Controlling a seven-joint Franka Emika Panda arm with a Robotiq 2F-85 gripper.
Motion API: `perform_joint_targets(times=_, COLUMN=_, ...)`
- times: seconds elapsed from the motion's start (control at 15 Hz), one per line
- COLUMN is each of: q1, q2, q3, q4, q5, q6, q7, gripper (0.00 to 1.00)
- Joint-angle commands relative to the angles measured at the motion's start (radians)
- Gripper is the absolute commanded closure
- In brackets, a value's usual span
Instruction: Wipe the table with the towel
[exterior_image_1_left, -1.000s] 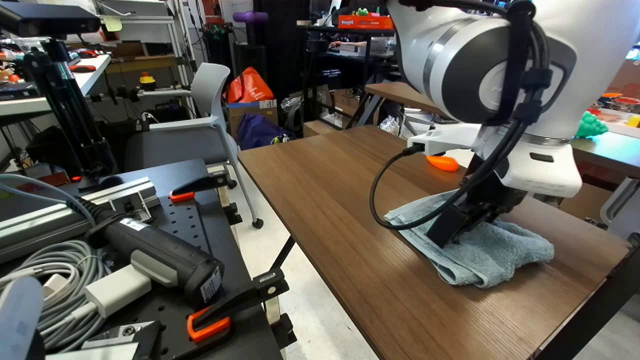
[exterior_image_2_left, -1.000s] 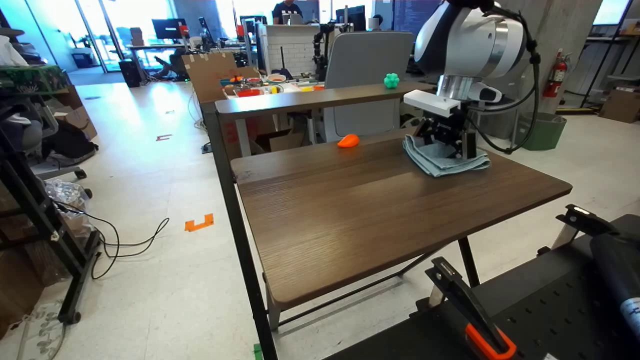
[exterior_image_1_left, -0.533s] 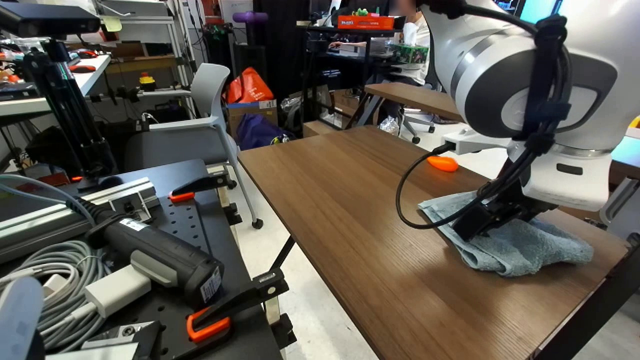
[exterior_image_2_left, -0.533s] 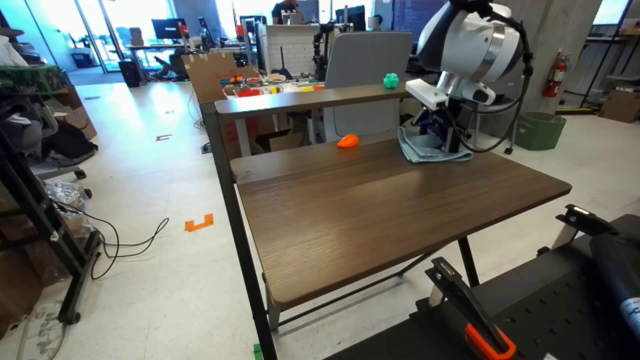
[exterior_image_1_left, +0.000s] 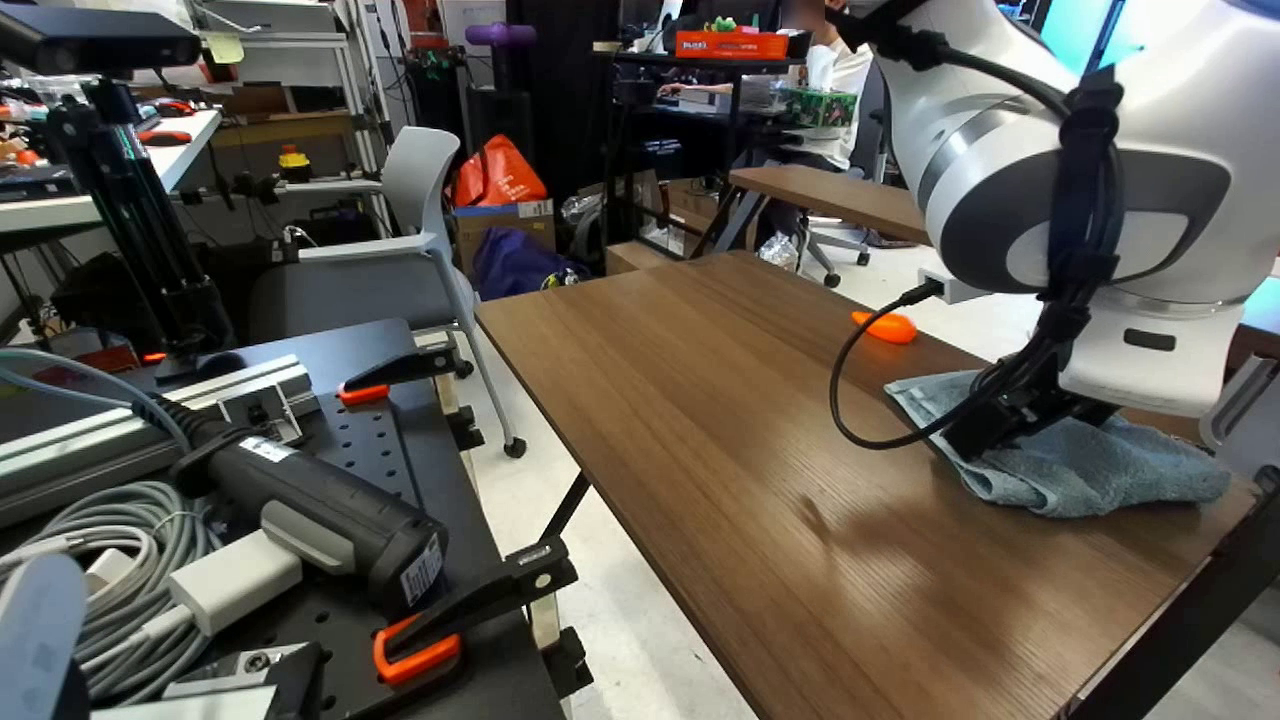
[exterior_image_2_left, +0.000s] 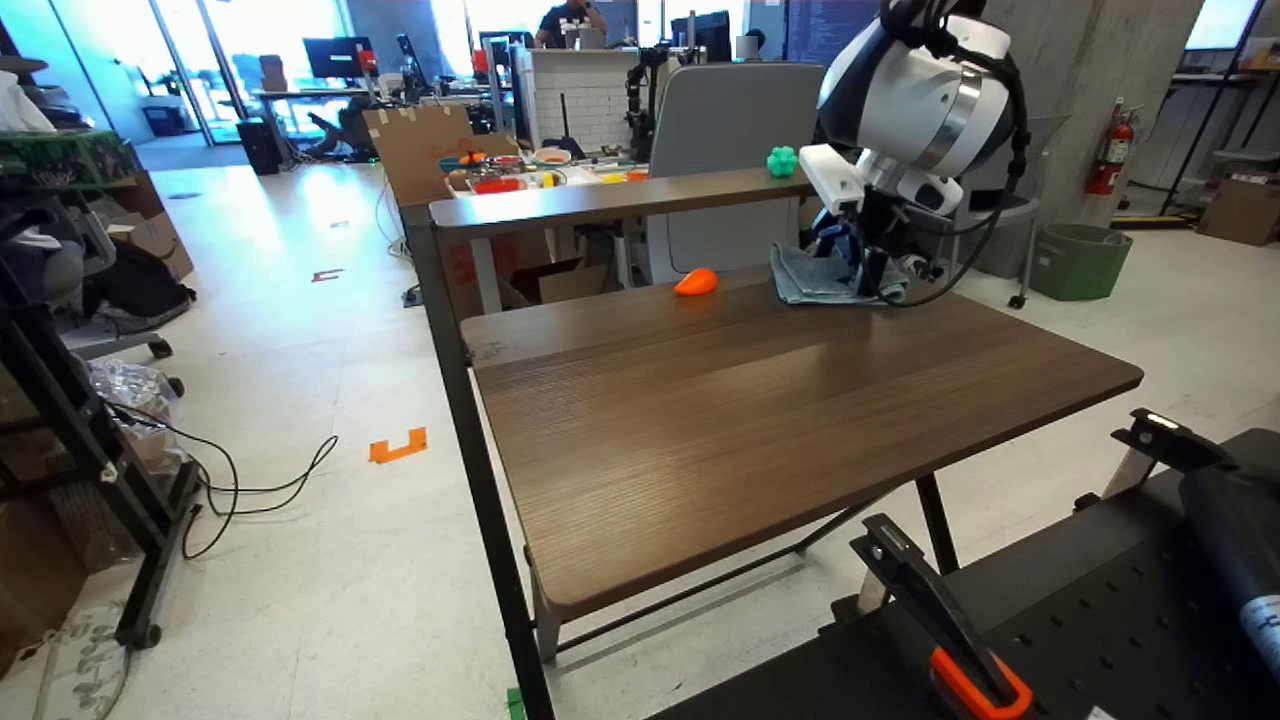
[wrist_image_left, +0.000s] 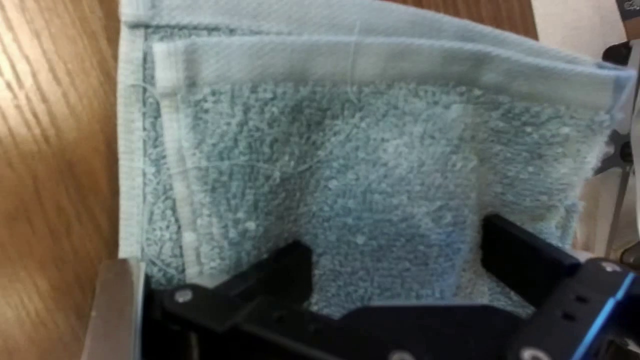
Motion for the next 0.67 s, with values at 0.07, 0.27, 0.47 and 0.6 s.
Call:
perform_joint_targets(times=0.07, q1=-0.021, q2=0.082, q3=0.079, q4=0.076, q5=0.02, q6=0.026, q7=-0.056, gripper=0.0)
perform_joint_targets(times=0.27, q1=-0.026, q2=-0.012, q3=0.175, q4=-0.062, q5=0.031, q6=0.027, q7=-0.222, gripper=0.0)
perform_joint_targets(times=0.47, q1=-0.003, q2=-0.108, q3=0.198, q4=-0.227, q5=0.022, q6=0.01, q7=-0.336, gripper=0.0)
perform_joint_targets(times=0.6, q1=0.008, q2=-0.171, q3=0.182, q4=-0.32, q5=0.01, q6=-0.032, q7=-0.392, gripper=0.0)
